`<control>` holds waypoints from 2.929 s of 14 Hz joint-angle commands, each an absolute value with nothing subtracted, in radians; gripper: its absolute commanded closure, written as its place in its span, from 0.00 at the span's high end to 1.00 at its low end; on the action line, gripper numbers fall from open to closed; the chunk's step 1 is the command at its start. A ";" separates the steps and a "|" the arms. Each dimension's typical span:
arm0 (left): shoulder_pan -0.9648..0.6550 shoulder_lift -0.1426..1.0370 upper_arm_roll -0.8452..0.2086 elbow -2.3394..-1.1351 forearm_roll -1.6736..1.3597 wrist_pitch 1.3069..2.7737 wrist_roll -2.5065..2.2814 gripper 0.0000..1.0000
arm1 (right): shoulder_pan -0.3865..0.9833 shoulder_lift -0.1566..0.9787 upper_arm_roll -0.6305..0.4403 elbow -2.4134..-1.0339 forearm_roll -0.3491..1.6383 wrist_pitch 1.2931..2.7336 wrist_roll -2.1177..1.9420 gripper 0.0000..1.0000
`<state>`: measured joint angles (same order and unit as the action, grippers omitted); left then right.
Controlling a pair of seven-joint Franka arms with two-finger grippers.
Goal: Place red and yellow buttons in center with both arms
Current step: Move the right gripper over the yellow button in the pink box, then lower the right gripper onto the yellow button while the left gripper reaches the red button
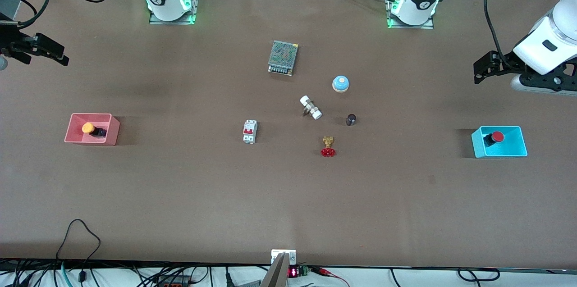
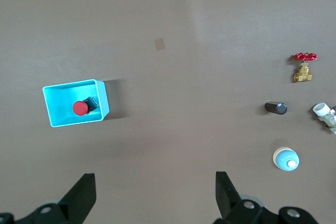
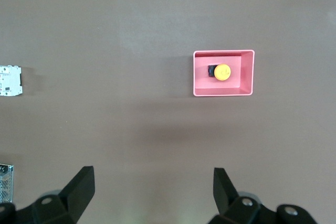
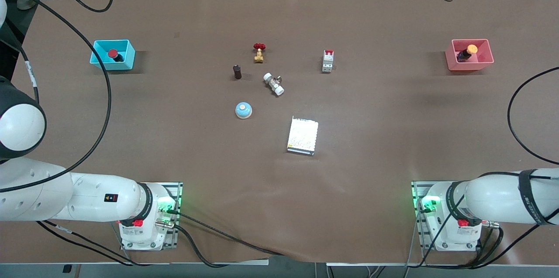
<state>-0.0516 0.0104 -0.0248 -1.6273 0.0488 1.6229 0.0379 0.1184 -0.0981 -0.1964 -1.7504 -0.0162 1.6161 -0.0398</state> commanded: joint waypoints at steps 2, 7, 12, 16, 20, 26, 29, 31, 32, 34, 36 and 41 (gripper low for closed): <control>-0.048 0.026 -0.023 -1.595 0.032 1.598 0.034 1.00 | 0.120 -0.129 -0.193 -1.770 -0.020 1.601 -0.026 1.00; -0.048 0.026 -0.023 -1.595 0.032 1.598 0.034 1.00 | 0.120 -0.123 -0.193 -1.769 -0.018 1.603 -0.026 1.00; -0.048 0.026 -0.023 -1.595 0.032 1.598 0.034 1.00 | 0.114 -0.081 -0.196 -1.772 -0.015 1.621 -0.031 1.00; -0.048 0.026 -0.023 -1.595 0.032 1.598 0.034 1.00 | 0.120 -0.031 -0.198 -1.770 -0.029 1.598 -0.034 1.00; -0.048 0.026 -0.023 -1.595 0.032 1.598 0.034 1.00 | 0.081 0.067 -0.199 -1.778 -0.029 1.687 -0.031 1.00; -0.048 0.026 -0.023 -1.595 0.032 1.598 0.034 1.00 | 0.029 0.182 -0.199 -1.793 -0.031 1.808 -0.046 1.00; -0.048 0.026 -0.023 -1.595 0.032 1.598 0.034 1.00 | 0.015 0.216 -0.199 -1.796 -0.031 1.847 -0.052 1.00; -0.048 0.026 -0.023 -1.595 0.032 1.597 0.034 1.00 | 0.005 0.254 -0.199 -1.796 -0.032 1.885 -0.067 1.00; -0.048 0.026 -0.023 -1.597 0.032 1.597 0.034 1.00 | -0.014 0.274 -0.199 -1.796 -0.032 1.902 -0.092 1.00; -0.048 0.026 -0.023 -1.600 0.032 1.594 0.035 1.00 | -0.023 0.301 -0.199 -1.796 -0.032 1.934 -0.130 1.00; -0.048 0.026 -0.023 -1.598 0.032 1.594 0.034 1.00 | -0.028 0.331 -0.199 -1.796 -0.032 1.965 -0.133 1.00; -0.049 0.029 -0.023 -1.597 0.032 1.601 0.032 1.00 | -0.048 0.423 -0.199 -1.796 -0.031 2.072 -0.160 1.00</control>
<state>-0.0511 0.0122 -0.0245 -1.6273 0.0488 1.6169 0.0378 -0.0341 0.3976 -0.2069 -1.7931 -0.0221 2.0391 -0.1384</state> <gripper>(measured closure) 0.000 0.000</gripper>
